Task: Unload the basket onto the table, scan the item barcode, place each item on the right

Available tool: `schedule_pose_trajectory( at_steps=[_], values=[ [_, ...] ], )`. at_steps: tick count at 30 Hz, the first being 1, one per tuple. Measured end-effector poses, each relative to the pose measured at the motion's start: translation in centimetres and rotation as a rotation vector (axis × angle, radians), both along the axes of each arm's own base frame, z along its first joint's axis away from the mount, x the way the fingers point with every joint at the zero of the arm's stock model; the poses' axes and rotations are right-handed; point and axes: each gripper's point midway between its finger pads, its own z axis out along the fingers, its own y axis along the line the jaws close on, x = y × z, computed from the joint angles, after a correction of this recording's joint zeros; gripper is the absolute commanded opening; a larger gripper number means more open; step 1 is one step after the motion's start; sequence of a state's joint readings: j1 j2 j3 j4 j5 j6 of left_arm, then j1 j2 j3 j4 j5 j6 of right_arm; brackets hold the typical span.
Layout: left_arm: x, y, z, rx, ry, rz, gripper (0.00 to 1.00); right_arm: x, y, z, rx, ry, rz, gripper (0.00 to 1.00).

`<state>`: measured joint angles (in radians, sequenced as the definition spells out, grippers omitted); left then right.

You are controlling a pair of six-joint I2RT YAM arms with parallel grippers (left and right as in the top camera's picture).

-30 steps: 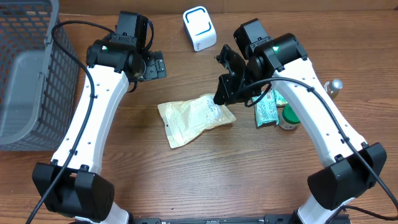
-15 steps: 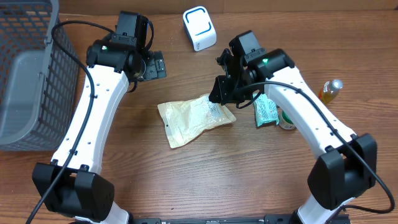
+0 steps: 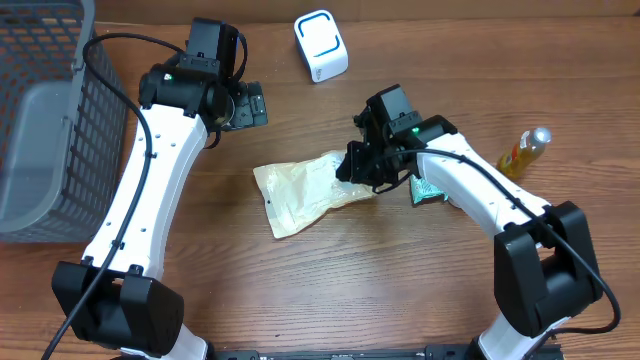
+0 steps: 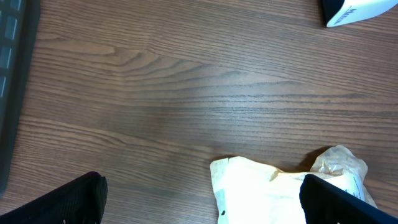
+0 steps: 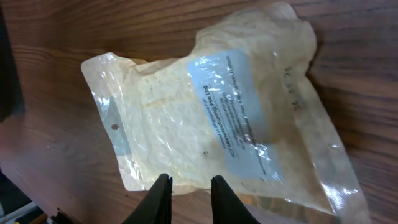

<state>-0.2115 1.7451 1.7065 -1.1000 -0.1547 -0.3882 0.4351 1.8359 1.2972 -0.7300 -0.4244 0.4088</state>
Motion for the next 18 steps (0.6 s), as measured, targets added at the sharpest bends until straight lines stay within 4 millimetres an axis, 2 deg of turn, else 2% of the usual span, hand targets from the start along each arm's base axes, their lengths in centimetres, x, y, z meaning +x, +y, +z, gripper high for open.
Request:
schedule_pose_trajectory(
  at_steps=[5,10,18],
  values=[
    [0.0,0.0,0.0,0.0,0.0,0.0,1.0,-0.4,1.5,-0.1,0.026,-0.018,0.028,0.04],
    [0.0,0.0,0.0,0.0,0.0,0.0,1.0,-1.0,3.8,0.3,0.045,-0.038,0.037,0.04],
    [0.0,0.0,0.0,0.0,0.0,0.0,1.0,-1.7,4.9,-0.5,-0.059,-0.061,-0.027,0.04]
  ],
)
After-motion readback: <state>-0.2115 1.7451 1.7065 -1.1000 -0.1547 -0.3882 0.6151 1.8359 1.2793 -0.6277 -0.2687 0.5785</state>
